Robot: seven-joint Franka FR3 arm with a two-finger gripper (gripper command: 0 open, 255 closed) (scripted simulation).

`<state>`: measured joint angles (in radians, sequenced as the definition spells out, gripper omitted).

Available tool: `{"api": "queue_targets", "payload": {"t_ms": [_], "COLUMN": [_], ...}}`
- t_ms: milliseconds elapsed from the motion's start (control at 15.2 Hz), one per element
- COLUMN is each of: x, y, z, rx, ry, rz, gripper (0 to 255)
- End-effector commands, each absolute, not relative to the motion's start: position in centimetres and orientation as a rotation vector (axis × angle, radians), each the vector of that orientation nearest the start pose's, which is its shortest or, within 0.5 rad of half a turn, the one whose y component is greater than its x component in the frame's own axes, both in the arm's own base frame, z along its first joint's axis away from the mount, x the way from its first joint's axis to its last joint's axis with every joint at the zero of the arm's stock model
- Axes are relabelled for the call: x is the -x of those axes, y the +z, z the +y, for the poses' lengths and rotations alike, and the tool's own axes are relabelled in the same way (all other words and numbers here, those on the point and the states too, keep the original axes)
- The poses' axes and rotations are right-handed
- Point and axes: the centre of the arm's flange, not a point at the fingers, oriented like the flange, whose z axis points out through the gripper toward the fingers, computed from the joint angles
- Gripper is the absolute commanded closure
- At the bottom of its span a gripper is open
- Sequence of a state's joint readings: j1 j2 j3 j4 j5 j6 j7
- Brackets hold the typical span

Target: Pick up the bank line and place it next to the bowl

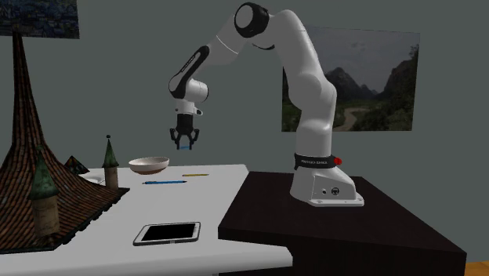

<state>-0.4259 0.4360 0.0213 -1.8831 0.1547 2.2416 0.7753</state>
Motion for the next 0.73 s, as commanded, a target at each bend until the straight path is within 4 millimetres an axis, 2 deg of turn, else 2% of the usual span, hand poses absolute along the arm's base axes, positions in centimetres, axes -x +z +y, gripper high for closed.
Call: {"api": "queue_targets", "payload": {"t_ms": [0, 330, 396, 660], "x": [-59.5, -64.1, -64.6, -64.6], "y": [27.0, 27.0, 27.0, 24.9], "z": [-26.4, -31.2, -31.7, -31.7], "rx": [2.427, 2.427, 2.427, 2.427], "ry": [0.151, 0.151, 0.151, 0.151], "rz": [1.811, 1.811, 1.811, 1.811], "gripper": [255, 255, 255, 255]}}
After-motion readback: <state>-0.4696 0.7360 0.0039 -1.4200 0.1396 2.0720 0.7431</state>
